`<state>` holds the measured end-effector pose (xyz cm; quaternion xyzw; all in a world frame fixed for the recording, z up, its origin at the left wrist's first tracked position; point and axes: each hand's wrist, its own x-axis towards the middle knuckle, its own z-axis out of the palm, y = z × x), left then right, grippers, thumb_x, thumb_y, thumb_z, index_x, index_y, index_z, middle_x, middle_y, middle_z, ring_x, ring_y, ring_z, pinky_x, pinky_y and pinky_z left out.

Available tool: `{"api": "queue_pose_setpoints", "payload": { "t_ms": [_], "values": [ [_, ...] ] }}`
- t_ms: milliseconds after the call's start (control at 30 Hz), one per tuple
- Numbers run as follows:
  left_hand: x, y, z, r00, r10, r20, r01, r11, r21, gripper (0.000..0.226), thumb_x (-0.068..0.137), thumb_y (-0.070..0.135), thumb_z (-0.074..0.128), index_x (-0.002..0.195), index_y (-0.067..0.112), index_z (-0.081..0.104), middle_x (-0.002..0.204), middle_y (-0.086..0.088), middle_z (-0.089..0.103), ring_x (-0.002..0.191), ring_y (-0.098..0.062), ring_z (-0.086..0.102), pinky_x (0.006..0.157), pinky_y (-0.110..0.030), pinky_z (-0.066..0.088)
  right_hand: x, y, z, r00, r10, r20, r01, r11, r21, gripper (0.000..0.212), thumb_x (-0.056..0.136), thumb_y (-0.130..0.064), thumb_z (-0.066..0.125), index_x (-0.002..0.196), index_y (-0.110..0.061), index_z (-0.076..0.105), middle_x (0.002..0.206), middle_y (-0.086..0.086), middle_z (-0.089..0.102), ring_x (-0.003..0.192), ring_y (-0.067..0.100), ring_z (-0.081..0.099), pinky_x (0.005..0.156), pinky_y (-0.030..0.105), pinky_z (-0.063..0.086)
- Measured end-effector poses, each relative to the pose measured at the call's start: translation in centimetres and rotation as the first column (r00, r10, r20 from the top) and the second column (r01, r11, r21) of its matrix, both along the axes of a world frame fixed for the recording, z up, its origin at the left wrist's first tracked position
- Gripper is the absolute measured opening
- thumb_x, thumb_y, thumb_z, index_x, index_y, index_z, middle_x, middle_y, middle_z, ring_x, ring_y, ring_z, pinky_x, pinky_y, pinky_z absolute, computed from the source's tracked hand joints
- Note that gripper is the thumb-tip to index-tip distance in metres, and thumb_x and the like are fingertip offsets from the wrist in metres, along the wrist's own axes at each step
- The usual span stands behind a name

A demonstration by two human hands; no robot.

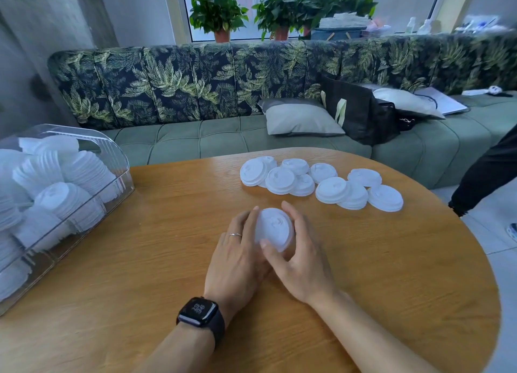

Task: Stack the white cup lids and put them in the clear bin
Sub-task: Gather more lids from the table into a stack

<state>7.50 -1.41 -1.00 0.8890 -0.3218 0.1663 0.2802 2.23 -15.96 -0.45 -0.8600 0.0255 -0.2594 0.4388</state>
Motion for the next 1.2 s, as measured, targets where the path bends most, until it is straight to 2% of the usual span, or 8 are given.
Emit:
{"api": "queue_pose_setpoints", "payload": {
  "t_ms": [133,267,400,533,667,800,933,1200],
  "values": [
    [0.0,-0.3,0.1,0.999,0.018,-0.036,-0.018,1.0,-0.022,0.091,0.081,0.058,0.072,0.151,0.016,0.031,0.146,0.0,0.035,0.113,-0.023,0.059,0.09,-0.034,0.052,0.3,-0.4,-0.2,0.996,-0.062,-0.059,0.064,0.998,0.031,0.057,0.096,-0.045,0.061,0.148,-0.027,0.044,0.138,-0.016,0.054,0.123,-0.007,0.048,0.101,0.011,0.041],
    [0.0,-0.3,0.1,0.998,0.02,-0.052,-0.02,1.0,0.002,0.095,0.08,0.059,0.073,0.153,0.015,0.03,0.147,0.002,0.034,0.113,-0.021,0.059,0.092,-0.028,0.046,0.4,-0.3,-0.3,0.997,-0.055,-0.062,0.055,0.998,0.002,0.048,0.1,-0.034,0.06,0.146,-0.023,0.05,0.137,-0.015,0.055,0.121,-0.007,0.047,0.102,0.005,0.035],
    [0.1,-0.2,0.1,0.999,0.028,-0.044,-0.028,1.0,0.006,0.093,0.082,0.056,0.073,0.153,0.014,0.032,0.146,-0.001,0.038,0.11,-0.023,0.061,0.091,-0.029,0.046,0.5,-0.2,-0.4,0.997,-0.05,-0.066,0.05,0.999,-0.006,0.054,0.096,-0.044,0.059,0.144,-0.022,0.053,0.134,-0.012,0.061,0.12,0.002,0.057,0.102,0.023,0.048],
    [0.0,-0.4,0.1,0.996,0.088,0.009,-0.087,0.996,-0.022,0.088,0.081,0.056,0.071,0.149,0.011,0.038,0.141,-0.004,0.046,0.108,-0.025,0.064,0.088,-0.031,0.05,0.7,-0.7,-0.1,0.996,-0.076,-0.057,0.086,0.975,0.206,0.062,0.089,-0.061,0.053,0.138,-0.024,0.058,0.116,-0.017,0.068,0.106,-0.004,0.063,0.088,0.013,0.05],
    [0.1,-0.5,-0.1,0.992,0.124,0.023,-0.123,0.991,-0.051,0.084,0.083,0.058,0.068,0.148,0.015,0.037,0.141,0.001,0.043,0.109,-0.023,0.061,0.09,-0.032,0.049,1.8,-2.4,-0.1,0.944,-0.328,-0.03,0.319,0.887,0.335,0.033,0.099,-0.034,0.059,0.13,-0.021,0.061,0.113,-0.014,0.064,0.105,0.006,0.061,0.099,0.032,0.051],
    [0.1,-0.4,-0.1,0.992,0.125,0.021,-0.124,0.992,-0.036,0.082,0.086,0.061,0.064,0.149,0.019,0.034,0.144,0.003,0.041,0.117,-0.019,0.055,0.096,-0.032,0.046,3.8,-5.7,-0.1,0.858,-0.513,0.009,0.512,0.857,0.06,0.036,0.091,-0.016,0.066,0.127,-0.018,0.061,0.129,0.0,0.059,0.126,0.023,0.047,0.114,0.044,0.037],
    [0.0,-0.4,0.3,0.993,0.119,-0.004,-0.119,0.993,-0.019,0.084,0.087,0.063,0.061,0.153,0.019,0.031,0.147,0.004,0.04,0.118,-0.016,0.052,0.1,-0.028,0.041,5.9,-9.1,0.2,0.808,-0.589,-0.029,0.575,0.798,-0.18,0.053,0.088,-0.032,0.071,0.136,-0.017,0.055,0.147,0.004,0.051,0.14,0.028,0.038,0.116,0.046,0.028],
    [0.1,-0.6,0.4,0.996,0.087,0.003,-0.087,0.996,0.002,0.087,0.085,0.059,0.069,0.151,0.014,0.035,0.145,-0.002,0.053,0.123,-0.01,0.039,0.103,-0.029,0.04,7.9,-10.8,-0.9,0.776,-0.612,-0.154,0.551,0.776,-0.307,0.072,0.088,-0.047,0.069,0.147,-0.016,0.044,0.149,0.011,0.051,0.146,0.029,0.031,0.12,0.045,0.019]
  ]
}}
